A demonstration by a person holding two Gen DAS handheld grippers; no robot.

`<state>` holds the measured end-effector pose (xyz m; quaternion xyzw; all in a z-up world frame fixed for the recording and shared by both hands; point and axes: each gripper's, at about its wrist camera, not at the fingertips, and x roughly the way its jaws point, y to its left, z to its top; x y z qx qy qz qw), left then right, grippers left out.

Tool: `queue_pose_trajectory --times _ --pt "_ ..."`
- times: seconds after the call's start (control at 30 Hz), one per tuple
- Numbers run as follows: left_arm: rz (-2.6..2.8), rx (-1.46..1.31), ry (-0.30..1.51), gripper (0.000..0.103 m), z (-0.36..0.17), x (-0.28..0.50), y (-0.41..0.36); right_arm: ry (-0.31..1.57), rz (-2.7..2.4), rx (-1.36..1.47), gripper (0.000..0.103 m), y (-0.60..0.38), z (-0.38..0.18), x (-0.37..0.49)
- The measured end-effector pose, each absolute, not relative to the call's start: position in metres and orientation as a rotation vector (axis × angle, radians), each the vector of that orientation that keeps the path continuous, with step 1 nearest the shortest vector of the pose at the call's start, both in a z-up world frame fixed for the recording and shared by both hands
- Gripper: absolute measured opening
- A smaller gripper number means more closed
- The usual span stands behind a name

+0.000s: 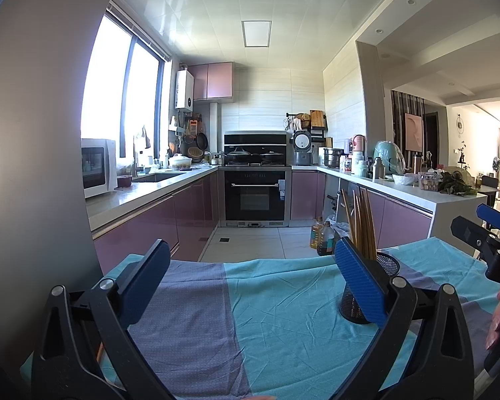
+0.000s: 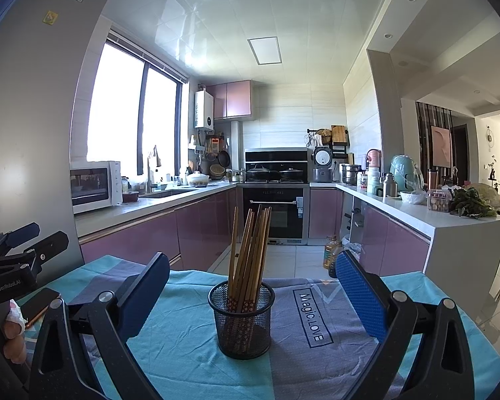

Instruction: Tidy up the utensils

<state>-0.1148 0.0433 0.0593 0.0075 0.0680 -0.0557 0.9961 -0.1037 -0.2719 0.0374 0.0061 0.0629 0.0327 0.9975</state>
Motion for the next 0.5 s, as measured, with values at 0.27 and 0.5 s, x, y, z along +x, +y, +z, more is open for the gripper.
queue_pose_trajectory --times 0.27,0.5 --pt "-0.112 0.015 0.137 0.097 0.0596 -0.1149 0.0435 0.124 0.064 0.013 0.097 -0.2716 0.0375 -0.1042" --pt "-0.113 0.015 0.138 0.097 0.0592 -0.1147 0.0437 0.124 0.065 0.013 0.097 -0.2718 0.0374 -0.1043"
